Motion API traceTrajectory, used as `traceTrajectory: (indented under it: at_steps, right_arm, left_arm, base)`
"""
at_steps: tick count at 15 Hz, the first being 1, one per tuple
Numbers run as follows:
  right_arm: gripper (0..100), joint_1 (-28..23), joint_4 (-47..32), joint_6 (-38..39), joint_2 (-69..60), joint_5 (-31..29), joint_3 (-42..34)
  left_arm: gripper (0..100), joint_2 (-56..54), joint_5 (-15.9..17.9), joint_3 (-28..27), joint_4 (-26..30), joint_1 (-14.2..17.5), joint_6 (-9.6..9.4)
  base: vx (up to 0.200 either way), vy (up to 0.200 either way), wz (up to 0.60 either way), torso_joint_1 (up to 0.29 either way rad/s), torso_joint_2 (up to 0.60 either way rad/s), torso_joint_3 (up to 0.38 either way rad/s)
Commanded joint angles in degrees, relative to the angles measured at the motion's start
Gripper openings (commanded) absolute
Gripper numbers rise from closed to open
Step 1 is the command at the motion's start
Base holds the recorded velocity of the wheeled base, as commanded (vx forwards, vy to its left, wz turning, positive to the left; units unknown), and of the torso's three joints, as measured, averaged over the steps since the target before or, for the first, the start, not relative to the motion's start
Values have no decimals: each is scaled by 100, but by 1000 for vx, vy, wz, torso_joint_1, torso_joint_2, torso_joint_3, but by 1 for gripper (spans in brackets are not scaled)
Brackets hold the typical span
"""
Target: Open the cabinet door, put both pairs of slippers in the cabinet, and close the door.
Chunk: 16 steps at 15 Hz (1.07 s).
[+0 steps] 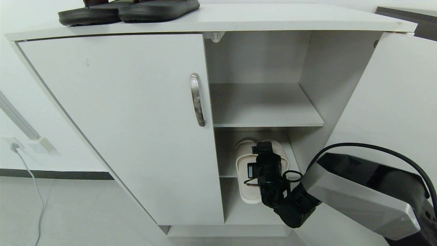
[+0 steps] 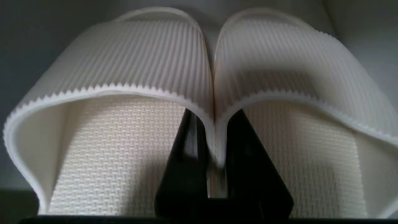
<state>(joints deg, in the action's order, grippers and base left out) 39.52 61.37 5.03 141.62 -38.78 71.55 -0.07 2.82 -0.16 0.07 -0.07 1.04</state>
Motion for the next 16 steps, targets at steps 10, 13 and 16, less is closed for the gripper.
traceTrajectory:
  at_steps: [10, 13, 16]
  right_arm:
    - [0, -384, -1092, 85, 648, 99, 1986]
    - [100, -401, -1101, 94, 683, 99, 1960]
    - [100, -393, -1127, 94, 586, 99, 1670]
  left_arm:
    - [0, 7, 0, -2, 1, -1, 11]
    - [0, 7, 0, -2, -7, -1, 11]
    - [0, 7, 0, -2, 1, -1, 11]
  base:
    - [0, 0, 0, 0, 0, 0]
    - [0, 0, 0, 0, 0, 0]
    - [0, 0, 0, 0, 0, 0]
